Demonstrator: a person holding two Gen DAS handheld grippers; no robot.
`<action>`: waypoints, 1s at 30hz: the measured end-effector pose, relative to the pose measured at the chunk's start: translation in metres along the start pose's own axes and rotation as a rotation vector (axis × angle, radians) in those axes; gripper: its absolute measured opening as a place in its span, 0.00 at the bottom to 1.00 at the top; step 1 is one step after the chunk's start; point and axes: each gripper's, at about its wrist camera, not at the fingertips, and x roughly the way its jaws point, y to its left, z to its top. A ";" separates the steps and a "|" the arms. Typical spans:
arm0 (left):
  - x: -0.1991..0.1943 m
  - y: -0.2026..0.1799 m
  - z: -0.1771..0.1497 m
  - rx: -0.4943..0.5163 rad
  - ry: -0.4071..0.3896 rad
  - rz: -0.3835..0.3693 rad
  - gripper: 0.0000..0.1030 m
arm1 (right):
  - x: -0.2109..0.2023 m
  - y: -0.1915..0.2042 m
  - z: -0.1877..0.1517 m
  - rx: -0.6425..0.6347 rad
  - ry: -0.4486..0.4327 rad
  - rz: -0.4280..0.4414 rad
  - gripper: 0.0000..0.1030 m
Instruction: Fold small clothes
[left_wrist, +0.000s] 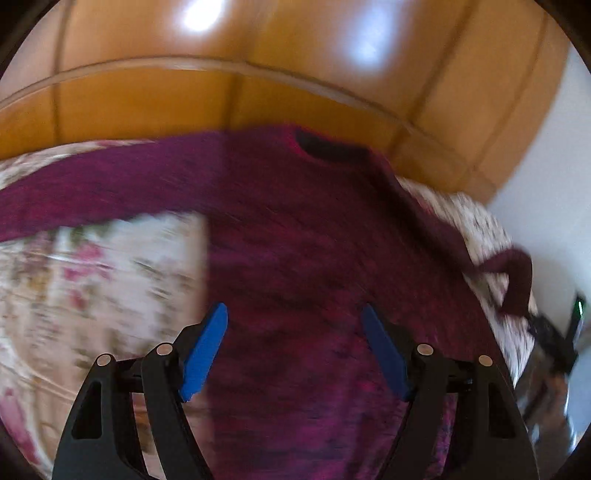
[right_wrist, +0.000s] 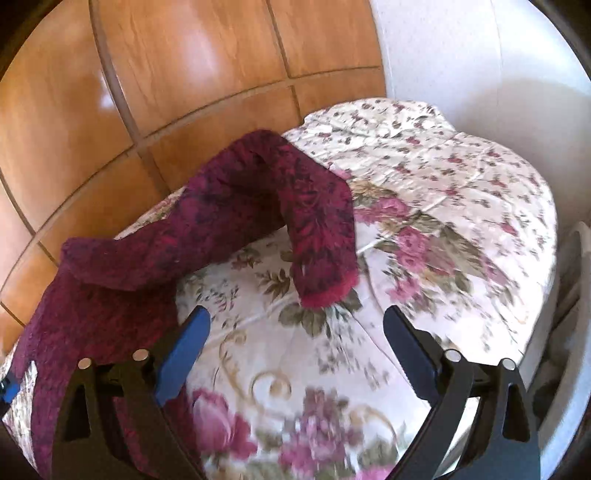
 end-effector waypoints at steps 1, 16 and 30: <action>0.008 -0.012 -0.005 0.022 0.025 -0.007 0.72 | 0.012 0.000 0.003 -0.023 0.015 -0.035 0.62; 0.042 -0.016 -0.030 0.098 0.070 0.041 0.77 | -0.115 -0.034 0.096 -0.205 -0.289 -0.151 0.04; 0.050 -0.014 -0.028 0.096 0.083 0.023 0.82 | 0.029 -0.066 0.220 -0.124 -0.132 -0.459 0.03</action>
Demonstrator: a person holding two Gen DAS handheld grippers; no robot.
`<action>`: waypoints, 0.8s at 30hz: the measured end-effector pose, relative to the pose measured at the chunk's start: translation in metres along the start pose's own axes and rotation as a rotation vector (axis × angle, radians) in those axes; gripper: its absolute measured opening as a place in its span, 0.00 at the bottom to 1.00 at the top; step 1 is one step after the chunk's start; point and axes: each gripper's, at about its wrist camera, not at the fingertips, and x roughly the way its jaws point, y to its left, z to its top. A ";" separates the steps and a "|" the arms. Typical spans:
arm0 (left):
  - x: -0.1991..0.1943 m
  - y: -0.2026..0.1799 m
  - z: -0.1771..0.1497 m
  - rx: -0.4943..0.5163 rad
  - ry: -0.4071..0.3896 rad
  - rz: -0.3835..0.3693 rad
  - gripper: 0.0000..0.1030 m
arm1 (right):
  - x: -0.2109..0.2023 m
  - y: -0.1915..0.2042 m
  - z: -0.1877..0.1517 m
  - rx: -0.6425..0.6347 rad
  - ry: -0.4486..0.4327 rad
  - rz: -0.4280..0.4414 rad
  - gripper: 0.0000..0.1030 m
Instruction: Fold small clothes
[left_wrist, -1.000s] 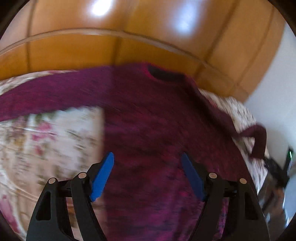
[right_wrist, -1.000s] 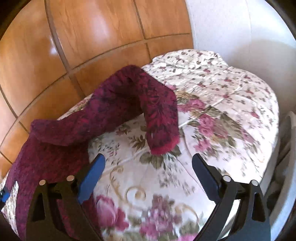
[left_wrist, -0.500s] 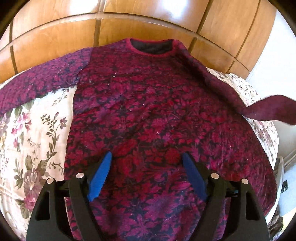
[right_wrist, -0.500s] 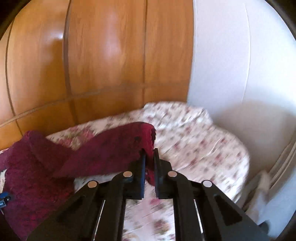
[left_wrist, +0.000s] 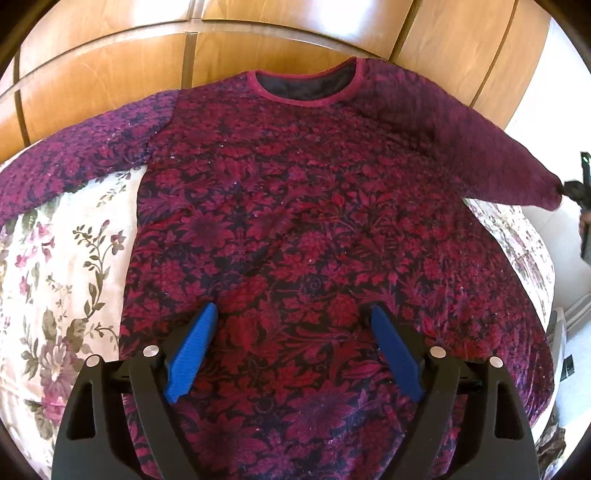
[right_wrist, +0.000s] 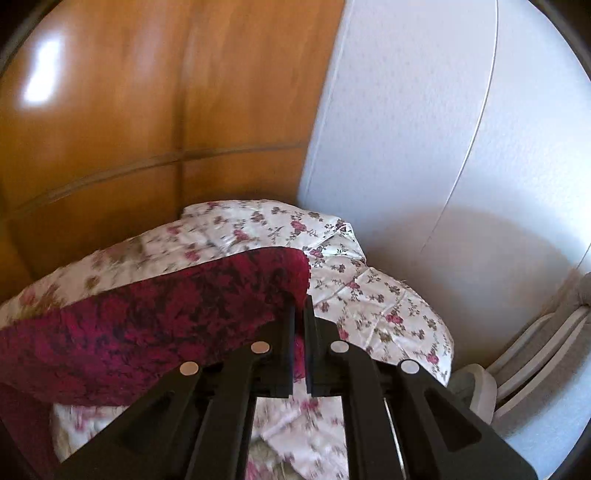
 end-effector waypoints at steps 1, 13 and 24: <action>0.001 0.000 0.000 0.002 0.000 0.000 0.83 | 0.009 0.003 0.006 -0.001 0.004 -0.016 0.03; -0.034 0.015 0.002 -0.068 -0.055 -0.017 0.84 | -0.005 0.072 -0.091 -0.122 0.139 0.448 0.85; -0.097 0.092 -0.074 -0.376 0.028 -0.190 0.84 | -0.109 0.112 -0.266 -0.260 0.450 0.963 0.86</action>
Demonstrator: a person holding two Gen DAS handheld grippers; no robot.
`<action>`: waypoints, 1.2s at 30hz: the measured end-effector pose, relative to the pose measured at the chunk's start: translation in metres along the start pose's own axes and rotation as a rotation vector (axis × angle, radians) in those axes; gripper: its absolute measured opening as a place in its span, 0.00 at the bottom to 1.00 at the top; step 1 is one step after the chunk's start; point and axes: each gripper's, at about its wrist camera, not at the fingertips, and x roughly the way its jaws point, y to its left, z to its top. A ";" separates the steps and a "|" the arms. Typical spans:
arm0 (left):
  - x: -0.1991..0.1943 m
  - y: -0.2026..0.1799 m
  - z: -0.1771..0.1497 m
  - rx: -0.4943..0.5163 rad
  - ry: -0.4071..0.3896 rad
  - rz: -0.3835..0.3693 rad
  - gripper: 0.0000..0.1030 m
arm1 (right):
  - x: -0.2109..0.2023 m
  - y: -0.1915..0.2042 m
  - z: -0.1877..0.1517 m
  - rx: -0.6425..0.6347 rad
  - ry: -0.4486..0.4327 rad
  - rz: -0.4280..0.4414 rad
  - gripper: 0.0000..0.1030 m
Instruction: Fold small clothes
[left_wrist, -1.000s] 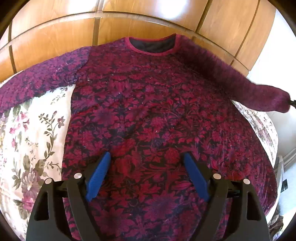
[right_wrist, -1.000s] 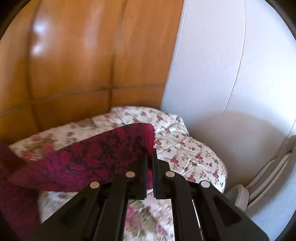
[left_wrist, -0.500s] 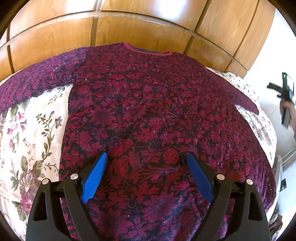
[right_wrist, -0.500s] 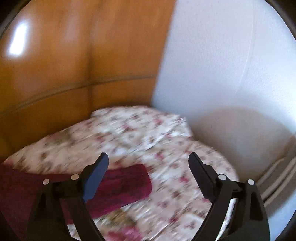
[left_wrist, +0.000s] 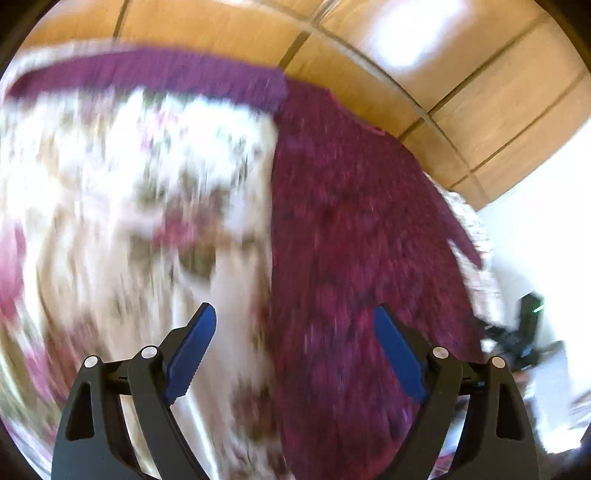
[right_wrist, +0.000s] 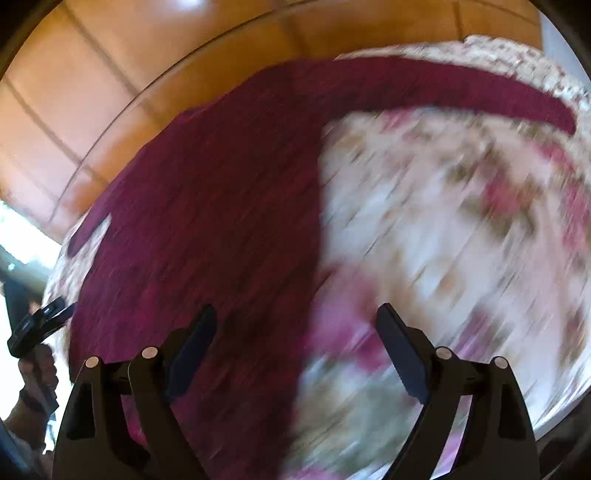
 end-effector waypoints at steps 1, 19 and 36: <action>0.001 0.004 -0.007 -0.029 0.022 -0.043 0.84 | -0.001 0.004 -0.011 0.002 0.000 0.001 0.86; -0.017 -0.018 -0.054 0.146 0.010 -0.084 0.10 | -0.033 0.039 -0.056 -0.107 0.003 -0.036 0.18; -0.006 -0.058 0.019 0.202 -0.171 0.068 0.70 | -0.038 -0.070 0.007 0.344 -0.224 0.071 0.60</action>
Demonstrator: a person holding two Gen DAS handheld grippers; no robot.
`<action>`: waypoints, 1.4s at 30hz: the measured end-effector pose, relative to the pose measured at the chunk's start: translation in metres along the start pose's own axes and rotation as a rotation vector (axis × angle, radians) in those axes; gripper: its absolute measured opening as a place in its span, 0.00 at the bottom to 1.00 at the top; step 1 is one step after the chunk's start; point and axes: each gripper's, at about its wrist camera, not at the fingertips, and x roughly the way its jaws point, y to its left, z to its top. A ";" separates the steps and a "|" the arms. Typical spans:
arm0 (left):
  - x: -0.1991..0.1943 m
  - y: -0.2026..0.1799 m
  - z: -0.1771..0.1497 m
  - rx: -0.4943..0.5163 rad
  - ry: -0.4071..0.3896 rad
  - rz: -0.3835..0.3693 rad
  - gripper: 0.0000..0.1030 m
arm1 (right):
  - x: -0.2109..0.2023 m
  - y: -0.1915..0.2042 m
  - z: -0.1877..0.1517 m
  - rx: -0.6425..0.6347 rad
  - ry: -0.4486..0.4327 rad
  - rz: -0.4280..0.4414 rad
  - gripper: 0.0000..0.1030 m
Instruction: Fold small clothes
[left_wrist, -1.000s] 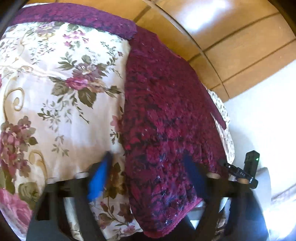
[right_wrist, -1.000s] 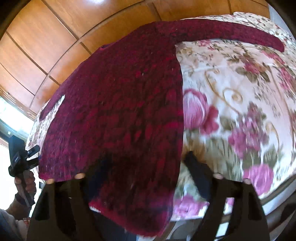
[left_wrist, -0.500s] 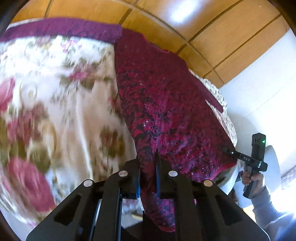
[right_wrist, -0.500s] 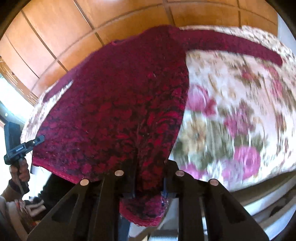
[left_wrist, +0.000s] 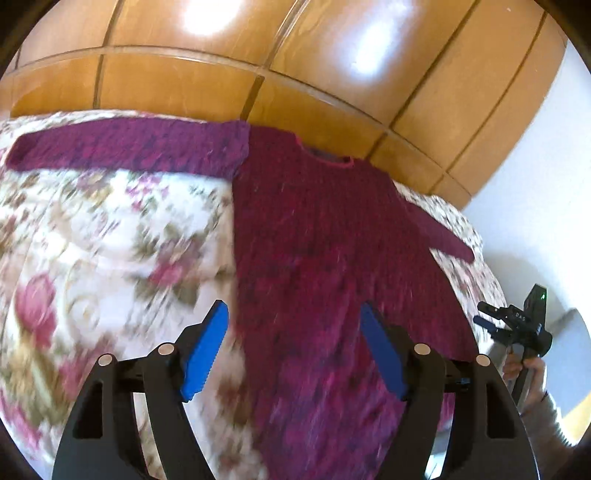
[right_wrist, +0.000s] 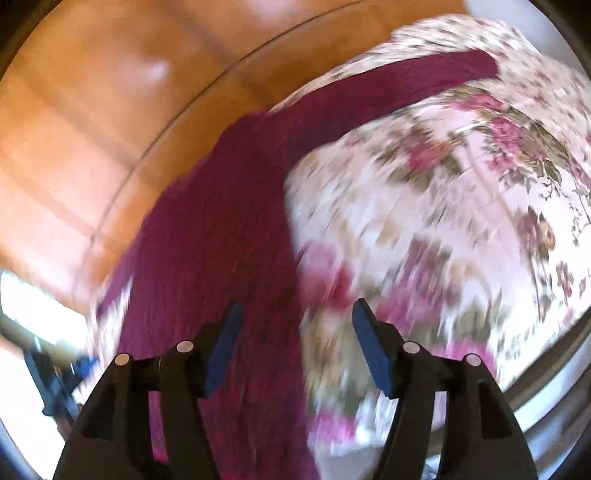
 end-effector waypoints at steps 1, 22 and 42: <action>0.010 -0.005 0.007 0.003 -0.001 0.000 0.70 | 0.009 -0.013 0.016 0.073 -0.021 0.020 0.59; 0.133 -0.034 0.017 0.186 0.082 0.054 0.83 | 0.079 -0.158 0.214 0.526 -0.294 -0.079 0.36; 0.133 -0.033 0.017 0.184 0.071 0.013 0.90 | 0.037 -0.062 0.230 0.145 -0.333 -0.448 0.09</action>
